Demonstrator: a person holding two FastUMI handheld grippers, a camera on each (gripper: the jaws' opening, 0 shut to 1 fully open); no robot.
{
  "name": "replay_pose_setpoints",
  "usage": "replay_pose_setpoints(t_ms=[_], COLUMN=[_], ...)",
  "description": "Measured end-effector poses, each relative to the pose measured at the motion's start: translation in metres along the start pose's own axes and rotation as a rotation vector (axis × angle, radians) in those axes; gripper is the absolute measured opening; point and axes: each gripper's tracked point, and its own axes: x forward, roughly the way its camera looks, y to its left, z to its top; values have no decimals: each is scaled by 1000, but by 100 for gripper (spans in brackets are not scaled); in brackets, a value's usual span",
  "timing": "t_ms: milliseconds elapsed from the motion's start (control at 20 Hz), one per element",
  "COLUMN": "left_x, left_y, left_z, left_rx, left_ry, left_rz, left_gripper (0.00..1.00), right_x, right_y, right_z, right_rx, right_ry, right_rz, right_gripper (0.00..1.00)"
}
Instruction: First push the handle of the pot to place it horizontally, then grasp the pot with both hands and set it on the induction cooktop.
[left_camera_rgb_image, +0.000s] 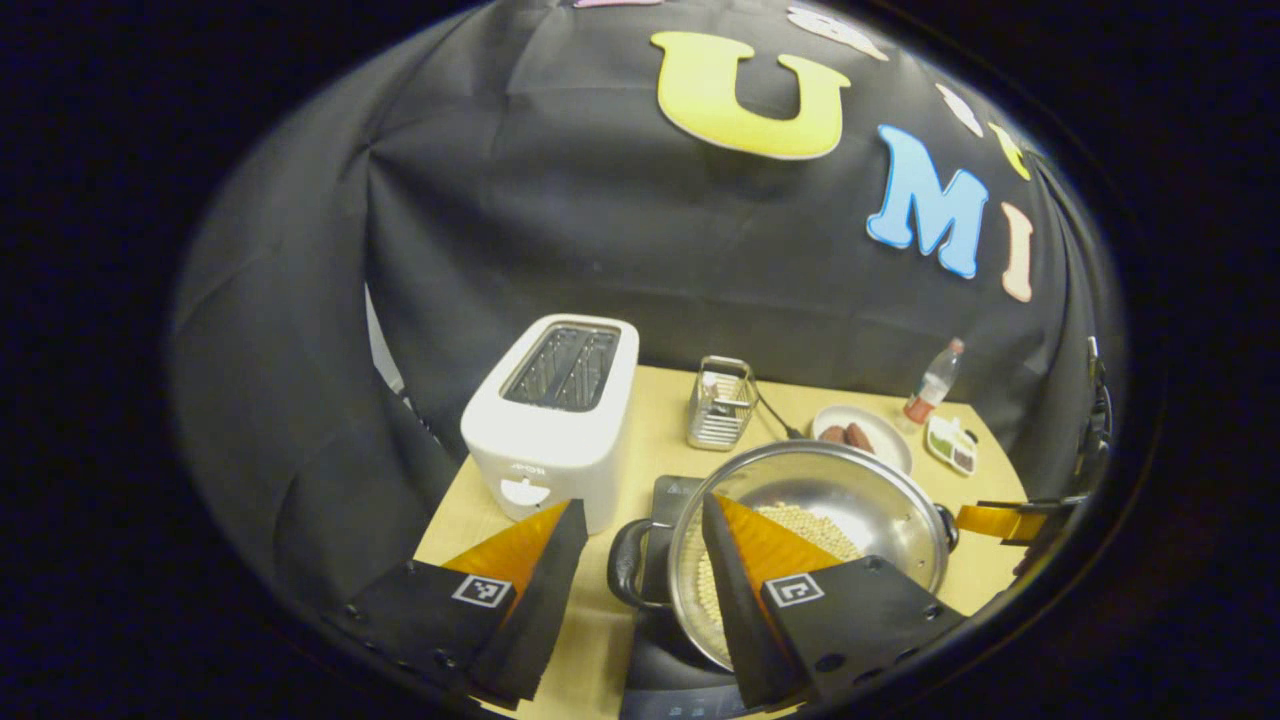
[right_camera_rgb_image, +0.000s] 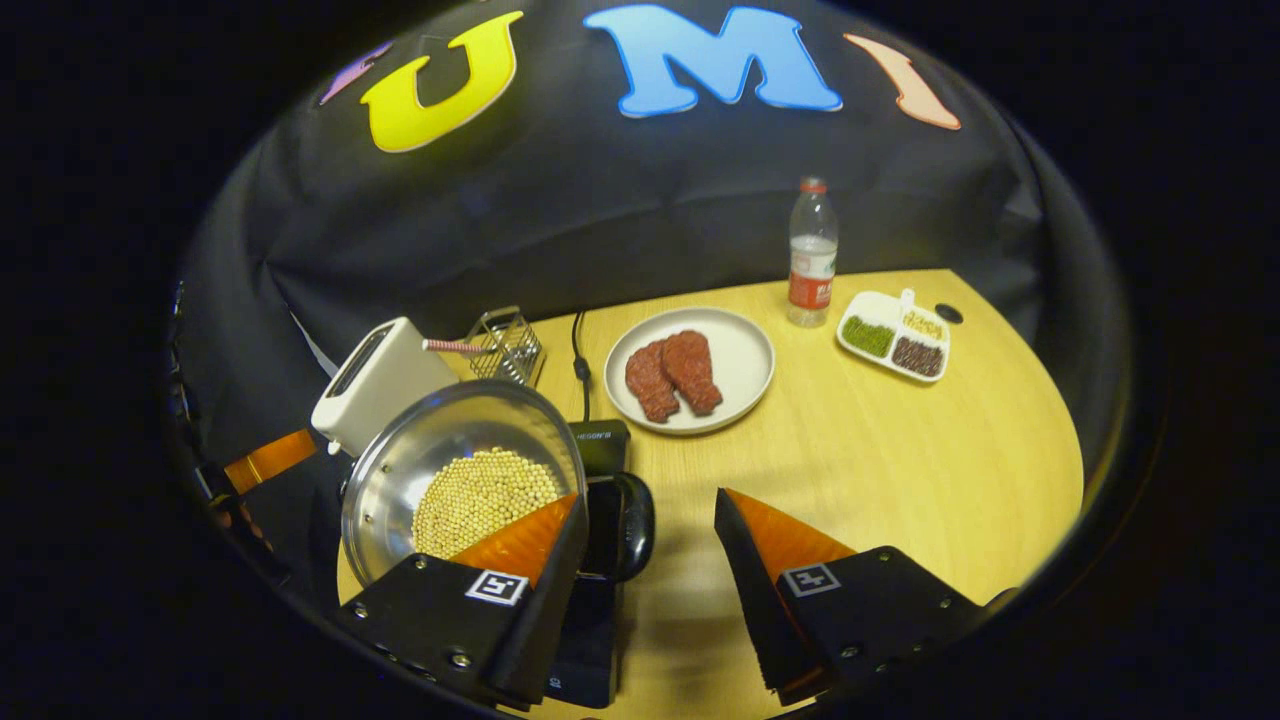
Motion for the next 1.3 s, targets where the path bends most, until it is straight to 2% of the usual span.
replay_pose_setpoints(t_ms=[200,450,650,750,850,900,950,1000,1050,1100,1150,1300], left_x=[-59,-128,-193,-232,-260,-268,-270,-275,-275,-278,-281,-291], left_y=[-53,-167,-256,-306,-339,-352,-362,-367,-373,-375,-375,-374], left_z=[34,89,141,157,162,159,152,145,139,132,127,119], left_rx=[-9,-26,26,36,56,60,59,57,59,61,61,44], left_ry=[-134,-327,-492,-550,-579,-587,-584,-588,-585,-578,-574,-578], left_rz=[-7,-82,-118,-149,-144,-145,-135,-126,-116,-103,-86,-63], left_gripper=[77,77,78,77,78,78,95,98,100,99,95,97], right_x=[-55,-138,-215,-249,-274,-284,-293,-301,-303,-305,-305,-308], right_y=[-33,-81,-119,-141,-157,-160,-168,-178,-184,-187,-189,-194], right_z=[50,121,169,184,192,194,195,195,195,195,192,188], right_rx=[-51,-86,-88,-96,-98,-101,-105,-108,-114,-122,-126,-125], right_ry=[-149,-365,-522,-564,-586,-600,-614,-632,-639,-644,-643,-635], right_rz=[-10,-28,-31,-44,-44,-27,-28,-34,-36,-27,-14,4], right_gripper=[77,77,77,77,79,83,87,98,98,100,98,98])
